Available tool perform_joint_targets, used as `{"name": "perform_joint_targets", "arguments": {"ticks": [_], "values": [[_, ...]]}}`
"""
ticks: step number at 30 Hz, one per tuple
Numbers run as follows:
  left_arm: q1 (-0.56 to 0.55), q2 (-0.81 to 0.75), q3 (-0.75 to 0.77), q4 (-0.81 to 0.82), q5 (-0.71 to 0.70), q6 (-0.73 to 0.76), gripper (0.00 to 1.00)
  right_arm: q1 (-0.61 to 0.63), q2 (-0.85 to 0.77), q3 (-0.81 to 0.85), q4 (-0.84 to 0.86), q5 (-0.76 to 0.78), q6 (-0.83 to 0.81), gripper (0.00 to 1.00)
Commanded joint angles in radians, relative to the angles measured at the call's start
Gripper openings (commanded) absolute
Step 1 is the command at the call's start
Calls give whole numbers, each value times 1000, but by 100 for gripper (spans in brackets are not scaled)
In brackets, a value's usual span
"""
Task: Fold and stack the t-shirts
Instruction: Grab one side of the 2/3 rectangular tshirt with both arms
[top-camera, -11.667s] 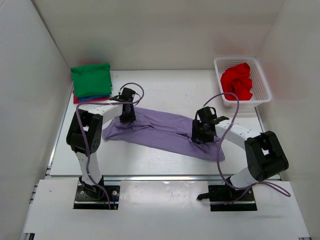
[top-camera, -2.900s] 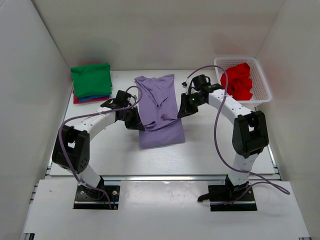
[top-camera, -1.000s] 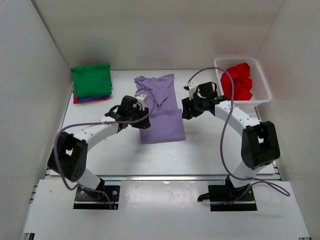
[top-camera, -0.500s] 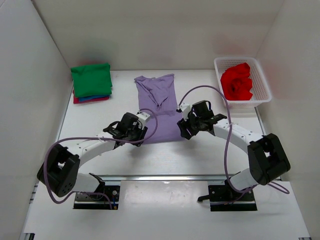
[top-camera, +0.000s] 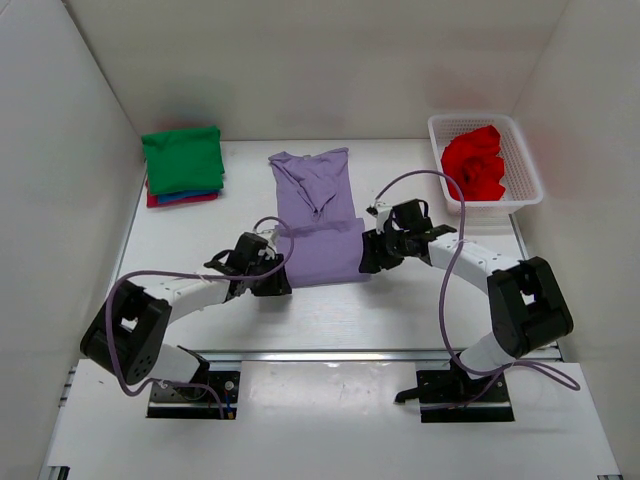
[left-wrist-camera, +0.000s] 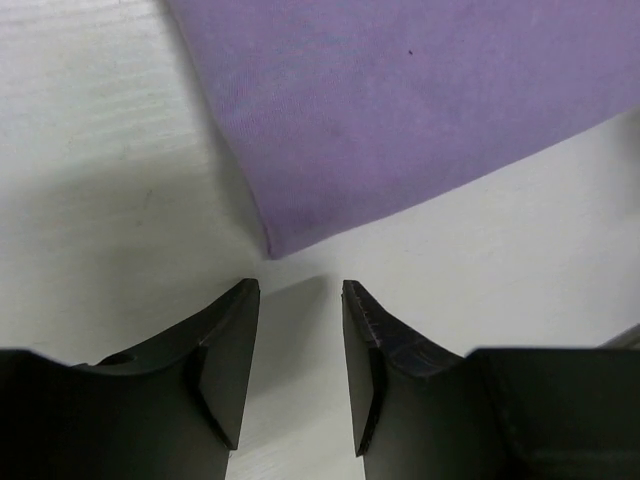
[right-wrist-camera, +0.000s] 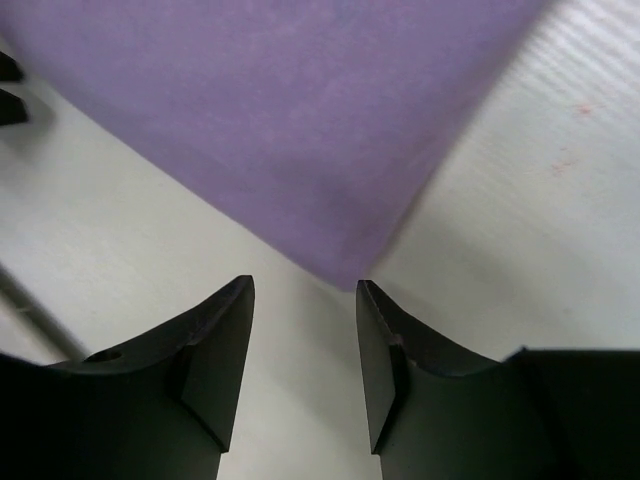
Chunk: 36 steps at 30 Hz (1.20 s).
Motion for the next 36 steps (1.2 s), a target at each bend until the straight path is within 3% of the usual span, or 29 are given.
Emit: {"name": "perform_joint_targets", "arguments": {"ticks": [1, 5, 12, 24, 36], "values": [[-2, -39, -47, 68, 28, -172, 50, -11, -15, -22, 48, -86, 186, 43], [9, -108, -119, 146, 1, -292, 55, -22, -42, -64, 73, -104, 310, 45], [23, -89, -114, 110, -59, -352, 58, -57, -15, -81, 68, -142, 453, 50], [18, -37, -98, 116, -163, -458, 57, -50, 16, -108, 102, -133, 518, 48], [7, 85, -78, 150, -157, -501, 53, -73, 73, -108, 151, -132, 527, 49]]}}
